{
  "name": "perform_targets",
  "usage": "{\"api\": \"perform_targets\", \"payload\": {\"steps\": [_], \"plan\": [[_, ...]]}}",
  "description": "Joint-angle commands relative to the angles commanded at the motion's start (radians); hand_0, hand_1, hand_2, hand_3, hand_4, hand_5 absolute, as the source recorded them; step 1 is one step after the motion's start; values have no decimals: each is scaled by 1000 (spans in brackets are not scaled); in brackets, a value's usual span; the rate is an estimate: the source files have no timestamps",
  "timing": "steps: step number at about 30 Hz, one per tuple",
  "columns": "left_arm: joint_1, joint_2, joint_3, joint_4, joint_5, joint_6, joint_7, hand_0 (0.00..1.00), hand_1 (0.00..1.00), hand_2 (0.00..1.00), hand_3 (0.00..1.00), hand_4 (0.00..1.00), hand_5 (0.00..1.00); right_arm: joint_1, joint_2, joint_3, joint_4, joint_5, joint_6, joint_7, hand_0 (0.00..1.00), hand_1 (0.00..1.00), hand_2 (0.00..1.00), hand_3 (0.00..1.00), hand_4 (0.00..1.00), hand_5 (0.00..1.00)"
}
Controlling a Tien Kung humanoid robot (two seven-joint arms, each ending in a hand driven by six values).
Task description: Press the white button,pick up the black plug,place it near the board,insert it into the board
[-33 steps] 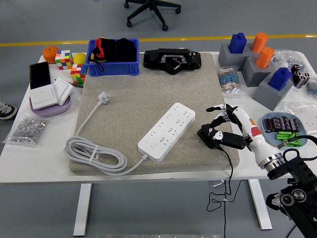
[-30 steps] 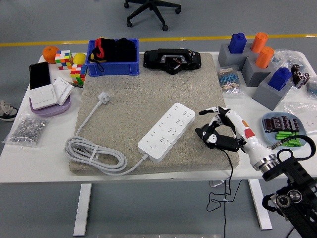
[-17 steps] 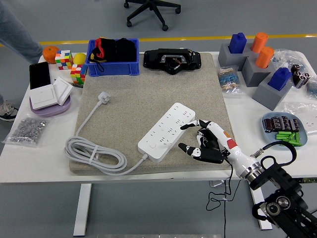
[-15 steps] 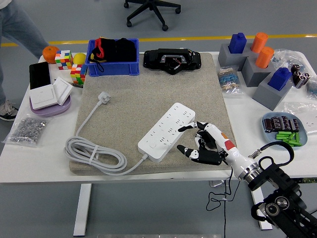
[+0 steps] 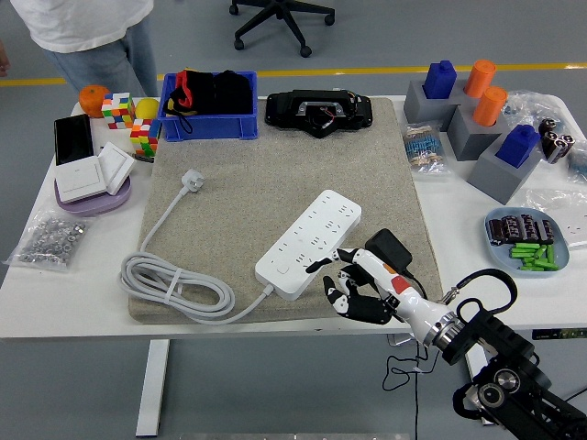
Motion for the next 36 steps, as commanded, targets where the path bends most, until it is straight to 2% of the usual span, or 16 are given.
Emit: {"api": "perform_targets", "payload": {"steps": [14,19,26,32,36], "plan": [[4,-2,3,0,-9,1,1,696,668,646,648,553,174,124,26,-94,-98,18,14,-24,2,2,61,625,359,2],[6,-2,2,0,-10,2,2,696,668,646,648,551,171,168,39,-107,-127,-35,2,-19,2,2,62,634,355,2],[8,-3,6,0,-14,2,1,697,668,646,648,553,173,220,62,-123,-151,-196,-41,-2,2,2,61,638,354,2],[10,-3,7,0,-16,2,1,698,668,646,648,553,173,271,76,-179,-198,-302,-119,41,2,2,63,638,340,2],[9,-2,8,0,-13,1,2,698,668,645,648,554,174,315,83,-231,-254,-362,-175,77,2,2,64,639,333,2]]}}
